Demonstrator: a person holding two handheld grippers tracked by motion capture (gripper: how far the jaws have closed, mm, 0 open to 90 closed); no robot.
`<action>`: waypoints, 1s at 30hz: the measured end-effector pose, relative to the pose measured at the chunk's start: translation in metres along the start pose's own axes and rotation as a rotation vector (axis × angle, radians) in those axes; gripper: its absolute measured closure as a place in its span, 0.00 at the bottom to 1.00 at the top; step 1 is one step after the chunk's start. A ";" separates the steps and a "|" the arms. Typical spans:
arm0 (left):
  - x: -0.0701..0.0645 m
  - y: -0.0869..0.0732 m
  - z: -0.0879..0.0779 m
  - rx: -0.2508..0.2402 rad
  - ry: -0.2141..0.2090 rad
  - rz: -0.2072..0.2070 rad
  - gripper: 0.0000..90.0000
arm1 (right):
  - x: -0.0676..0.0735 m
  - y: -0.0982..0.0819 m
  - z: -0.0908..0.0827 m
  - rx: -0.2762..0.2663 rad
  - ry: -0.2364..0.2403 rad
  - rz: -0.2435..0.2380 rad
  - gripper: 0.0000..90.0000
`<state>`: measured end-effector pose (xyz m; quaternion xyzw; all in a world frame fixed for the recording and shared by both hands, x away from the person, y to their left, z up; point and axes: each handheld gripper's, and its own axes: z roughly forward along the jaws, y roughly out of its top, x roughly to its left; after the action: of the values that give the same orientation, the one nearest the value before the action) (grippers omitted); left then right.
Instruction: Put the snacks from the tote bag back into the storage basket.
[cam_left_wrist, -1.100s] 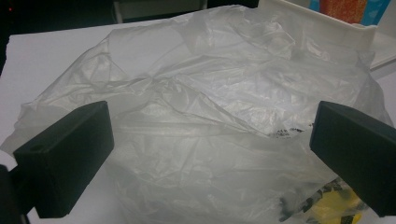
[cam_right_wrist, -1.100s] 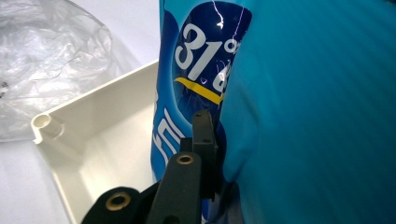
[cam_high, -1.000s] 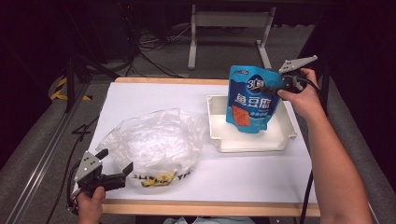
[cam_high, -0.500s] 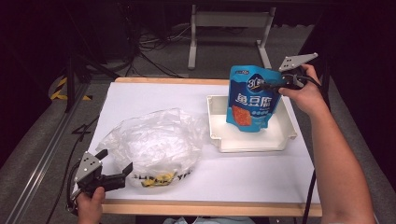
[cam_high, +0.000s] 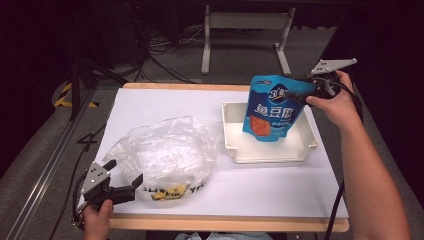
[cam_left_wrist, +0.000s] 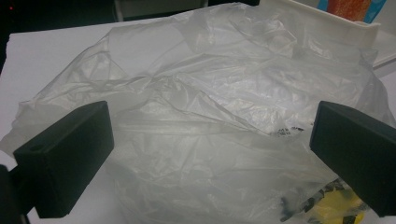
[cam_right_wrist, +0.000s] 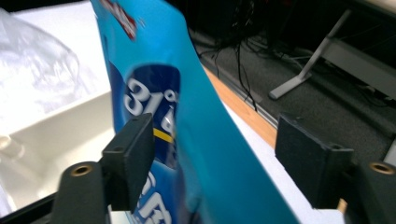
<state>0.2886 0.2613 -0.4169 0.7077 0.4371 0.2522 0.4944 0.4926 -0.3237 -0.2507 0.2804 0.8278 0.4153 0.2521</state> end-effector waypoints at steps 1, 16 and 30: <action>0.000 0.000 0.000 0.001 -0.003 0.002 0.01 | 0.002 0.001 -0.003 -0.011 -0.003 0.005 0.29; 0.000 0.001 0.001 0.005 -0.005 0.007 0.01 | 0.024 0.019 -0.055 -0.179 -0.062 0.039 0.22; -0.002 0.003 0.003 -0.002 -0.015 0.010 0.01 | 0.072 0.015 -0.076 -0.217 0.063 0.039 0.15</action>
<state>0.2911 0.2574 -0.4152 0.7111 0.4298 0.2498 0.4972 0.3952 -0.3091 -0.2113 0.2544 0.7798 0.5161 0.2466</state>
